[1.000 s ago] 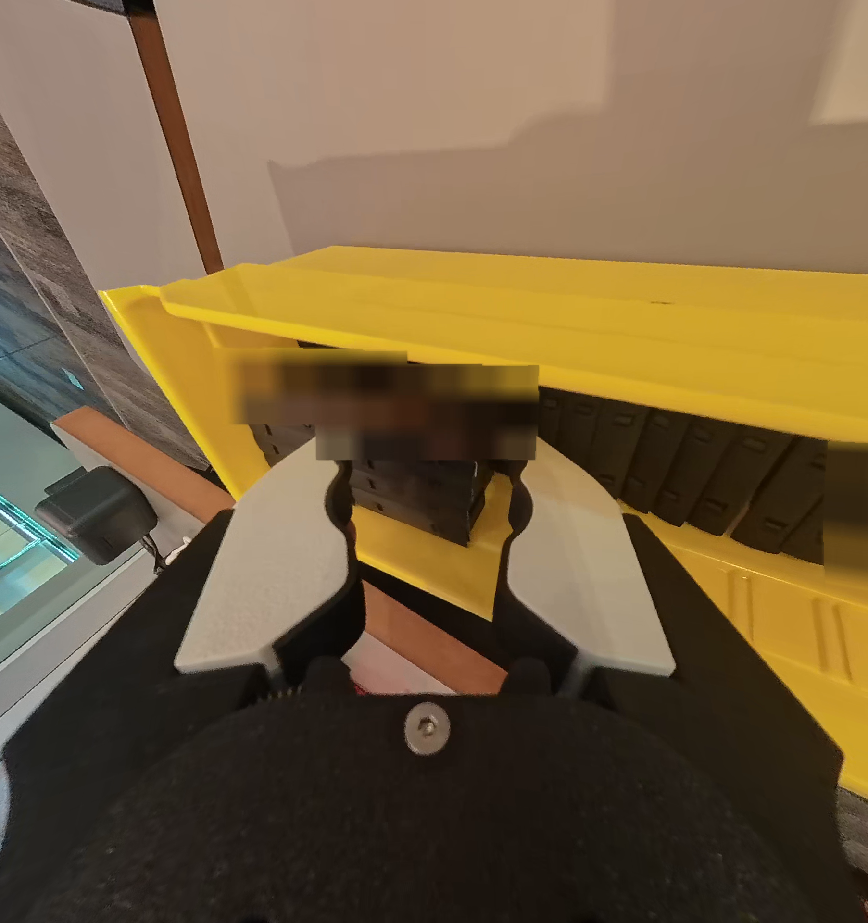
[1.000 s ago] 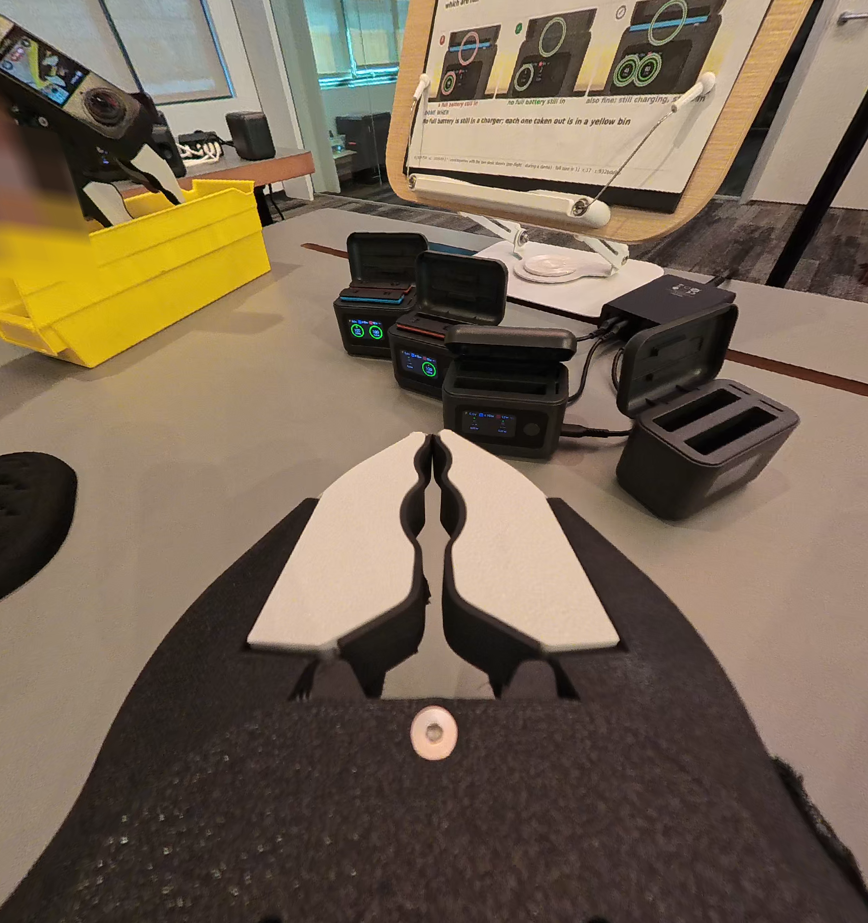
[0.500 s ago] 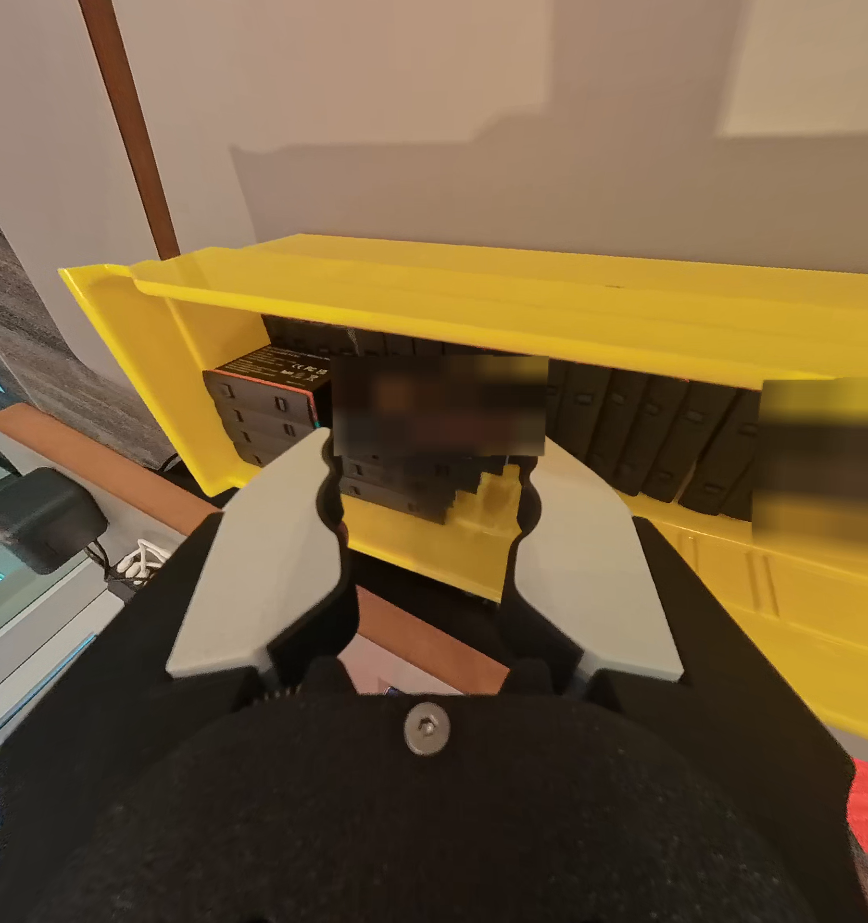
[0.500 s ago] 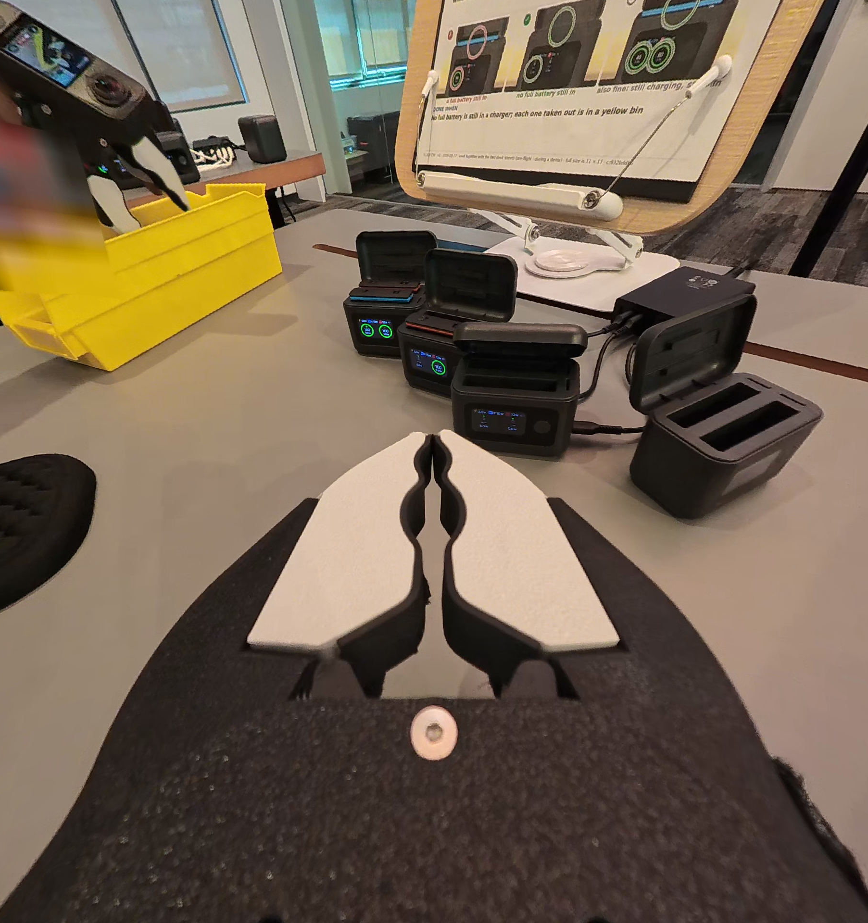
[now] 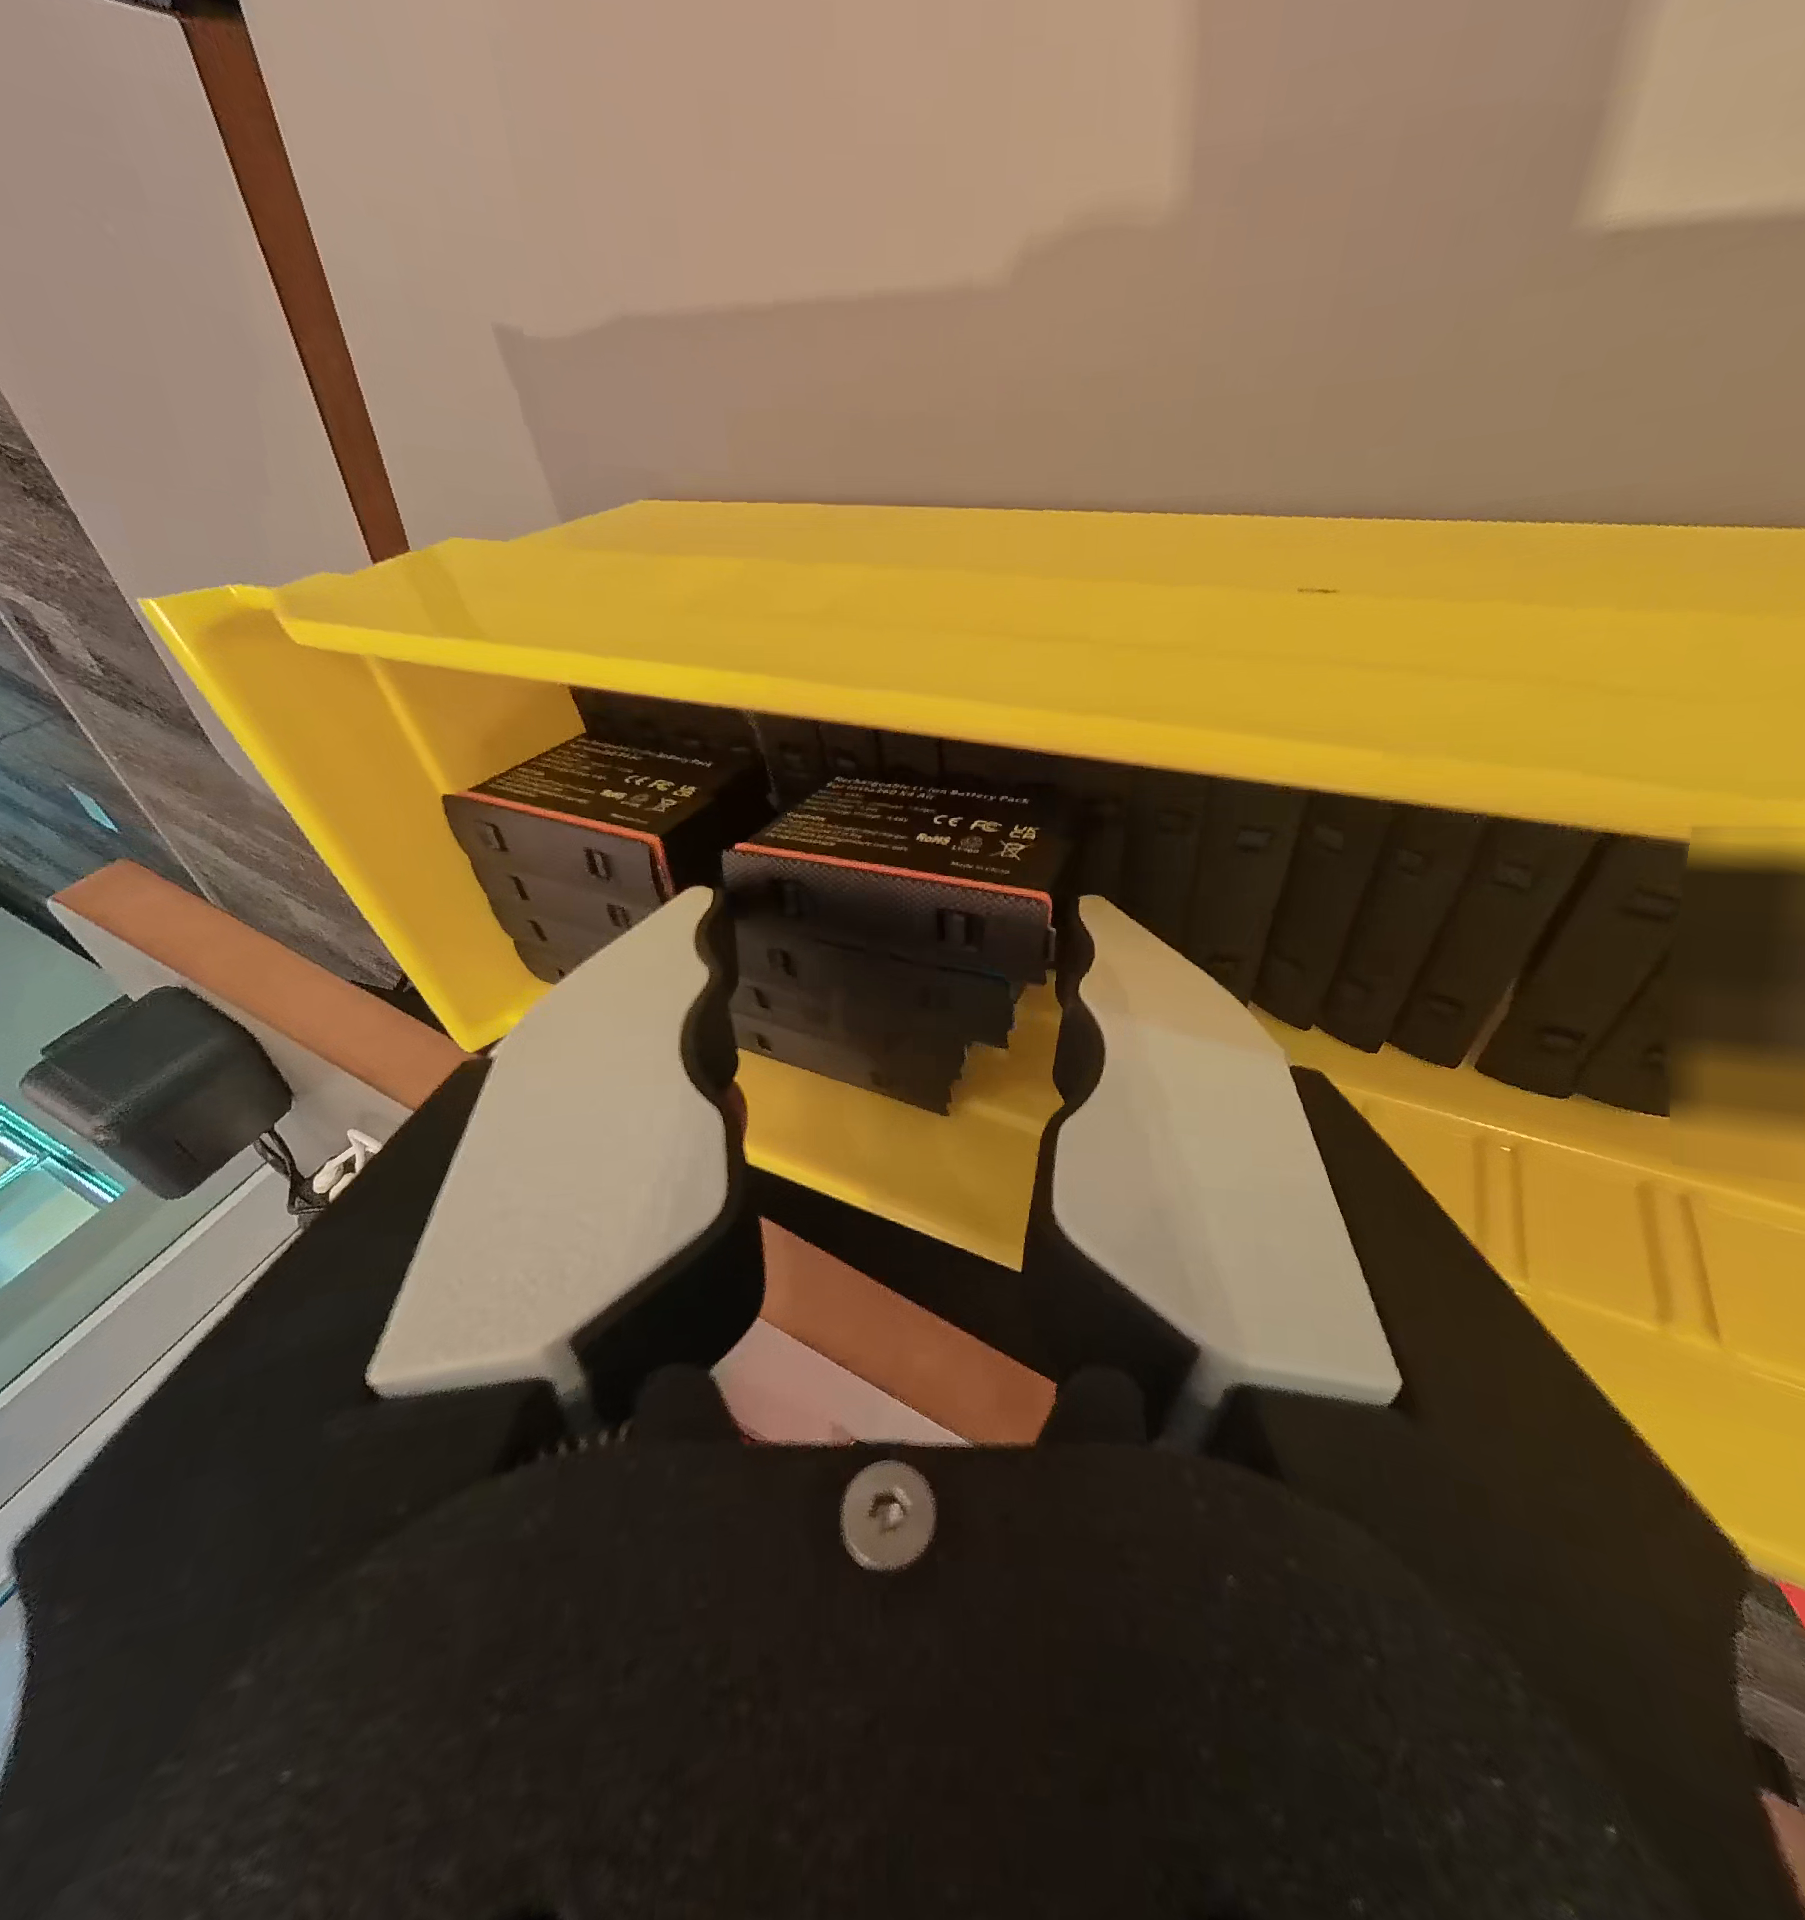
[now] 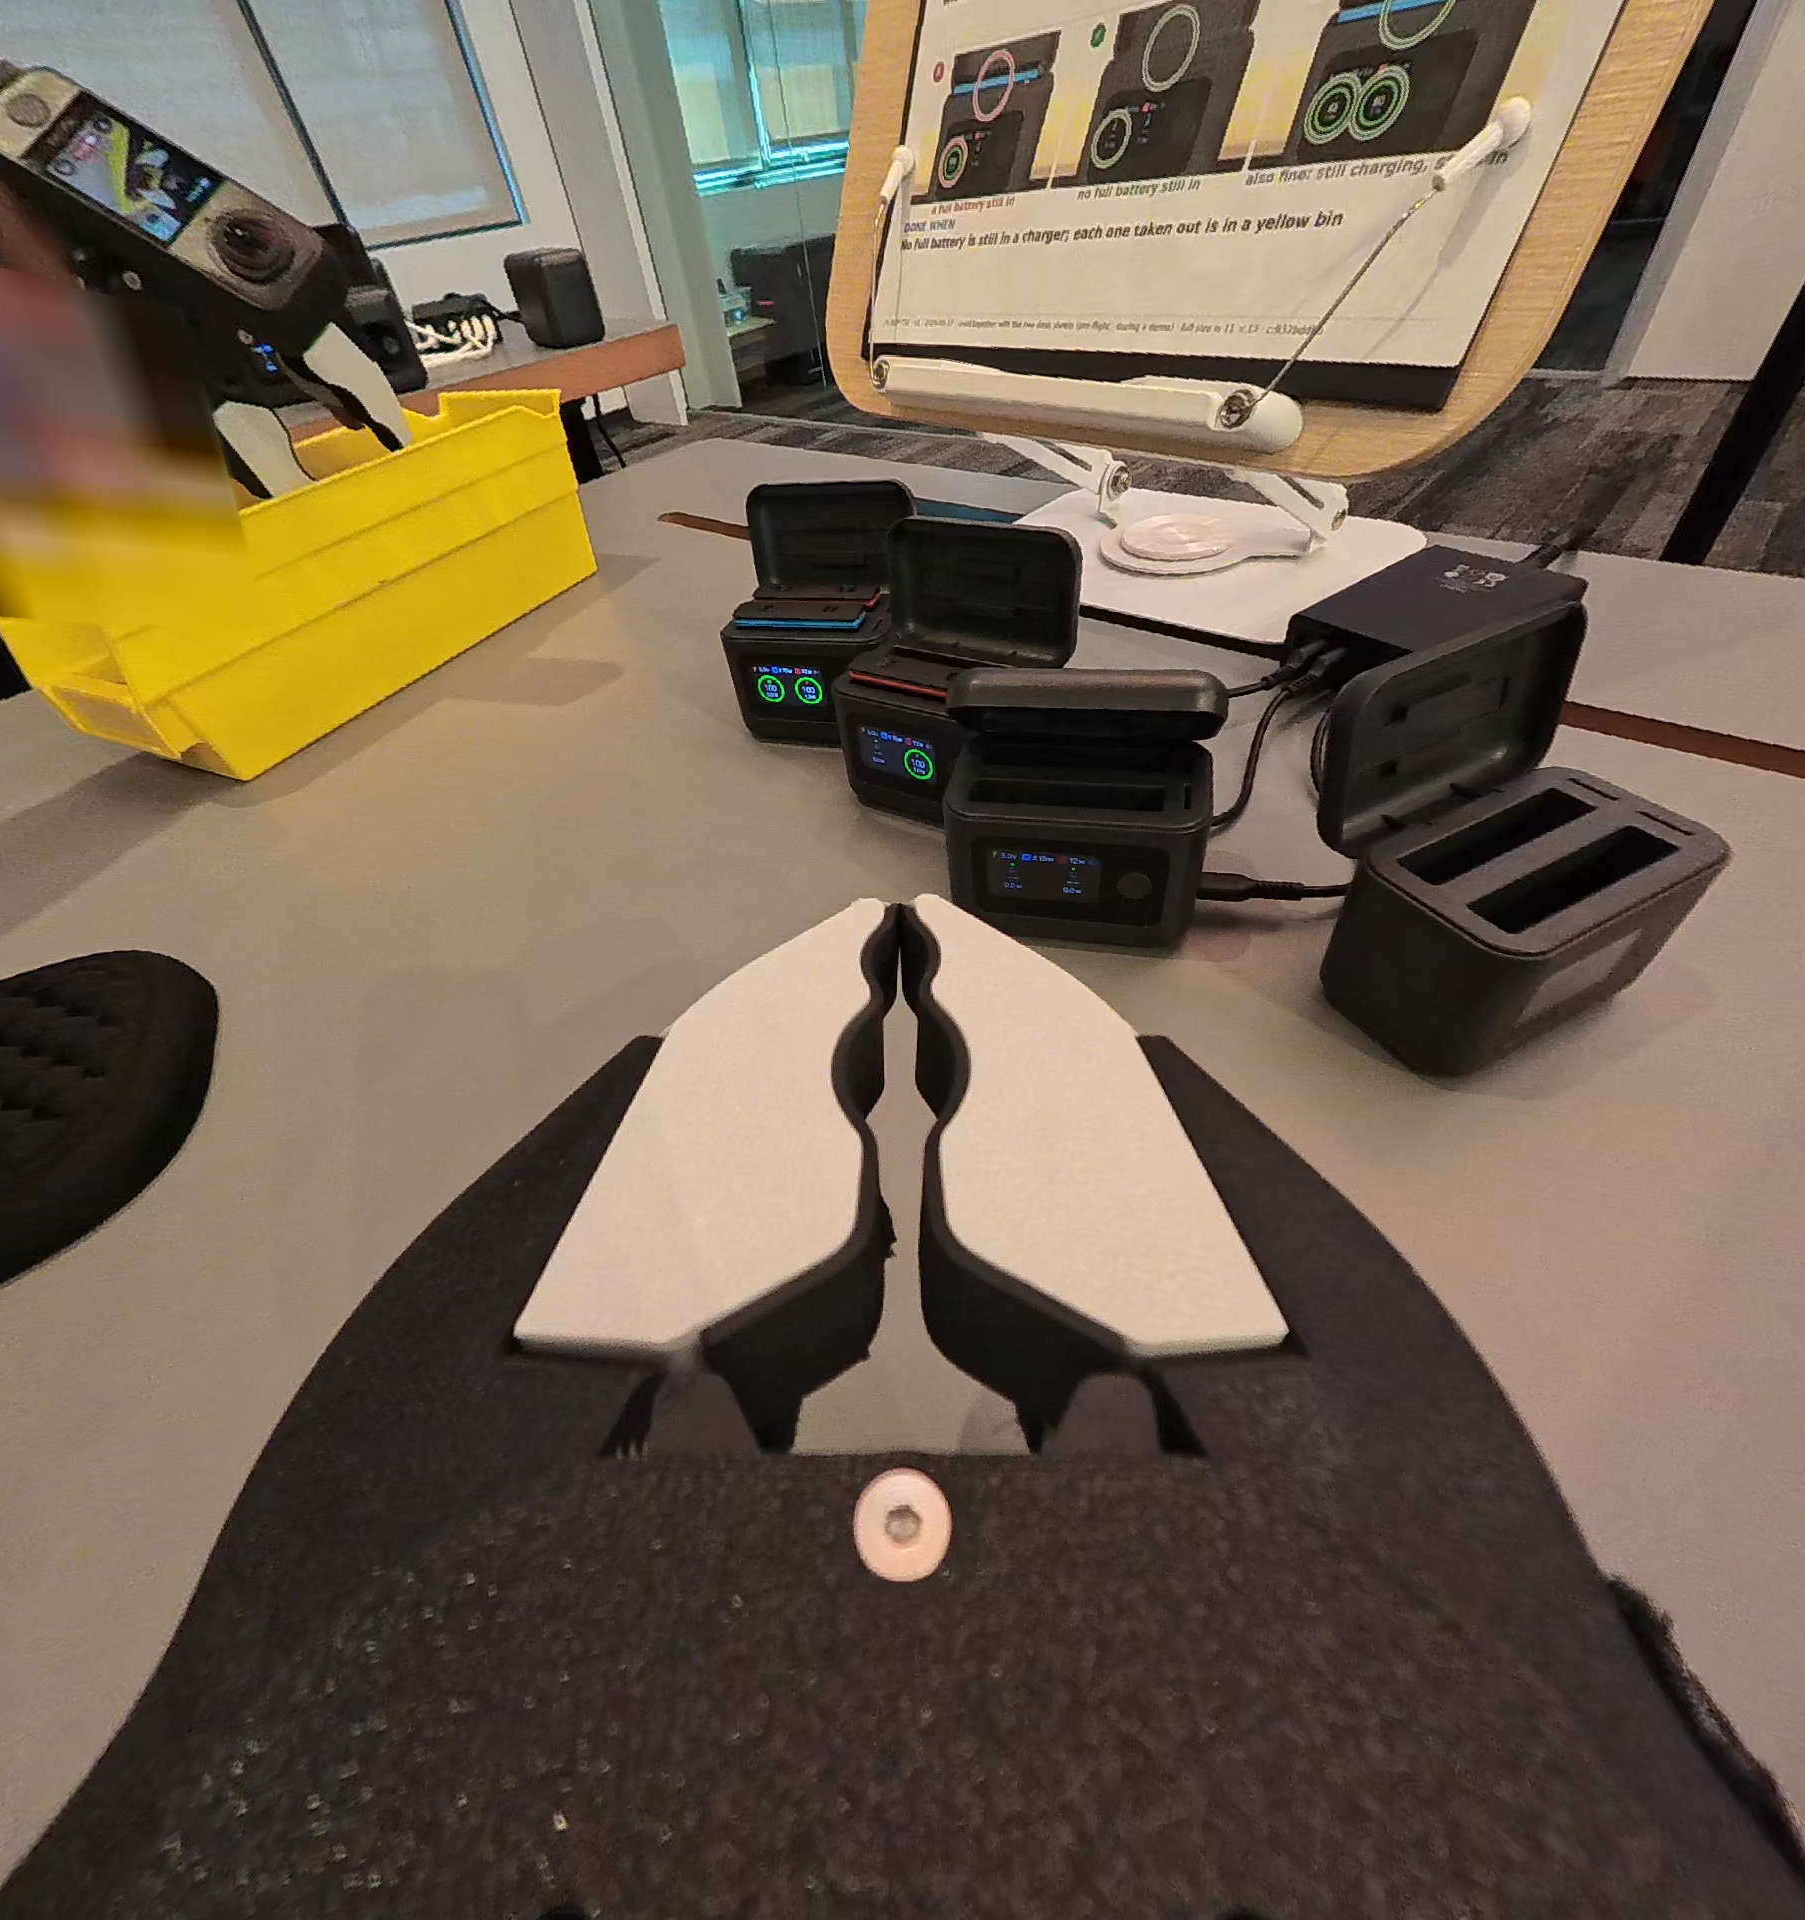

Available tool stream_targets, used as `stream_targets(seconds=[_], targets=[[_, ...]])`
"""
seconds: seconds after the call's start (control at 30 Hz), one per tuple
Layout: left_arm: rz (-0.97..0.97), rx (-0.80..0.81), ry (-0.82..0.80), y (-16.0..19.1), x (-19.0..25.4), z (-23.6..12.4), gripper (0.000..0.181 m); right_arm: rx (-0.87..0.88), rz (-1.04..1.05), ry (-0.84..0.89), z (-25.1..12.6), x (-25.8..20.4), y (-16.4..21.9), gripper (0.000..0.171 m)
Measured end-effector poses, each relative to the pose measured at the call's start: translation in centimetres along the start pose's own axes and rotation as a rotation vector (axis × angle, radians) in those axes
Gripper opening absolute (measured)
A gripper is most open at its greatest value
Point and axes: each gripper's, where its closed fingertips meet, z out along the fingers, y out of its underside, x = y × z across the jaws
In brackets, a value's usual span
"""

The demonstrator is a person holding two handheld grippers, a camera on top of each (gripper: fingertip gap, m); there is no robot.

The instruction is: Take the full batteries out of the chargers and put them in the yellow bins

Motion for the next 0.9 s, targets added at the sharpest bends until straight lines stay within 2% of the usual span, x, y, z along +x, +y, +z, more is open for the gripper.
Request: stream_targets(seconds=[0.2,0.53,0.63,0.7,0.8,0.9], targets=[[-0.037,0.046,-0.02,0.3,-0.1,-0.8,0.059,0.0,0.004,-0.004,0.0,-0.1,0.0,0.0],[-0.23,0.287,-0.036,0.5,-1.0,-5.3,0.058,-0.004,0.009,-0.009,0.1,-0.1,0.1,0.0],[-0.283,0.409,-0.147,0.2,-2.5,-7.7,0.022,-0.005,0.004,-0.012,0.1,-0.3,0.2,0.0],[-0.327,0.471,-0.111,-0.4,-2.0,-8.9,0.032,-0.005,0.001,-0.014,0.2,-0.4,0.2,0.0],[-0.303,0.439,-0.117,-0.3,-1.0,-8.4,0.025,-0.004,-0.002,-0.017,0.2,-0.5,0.2,0.0],[-0.296,0.429,-0.091,-0.5,-0.1,-7.7,0.029,-0.007,-0.005,-0.018,0.2,-0.5,0.2,0.0]])
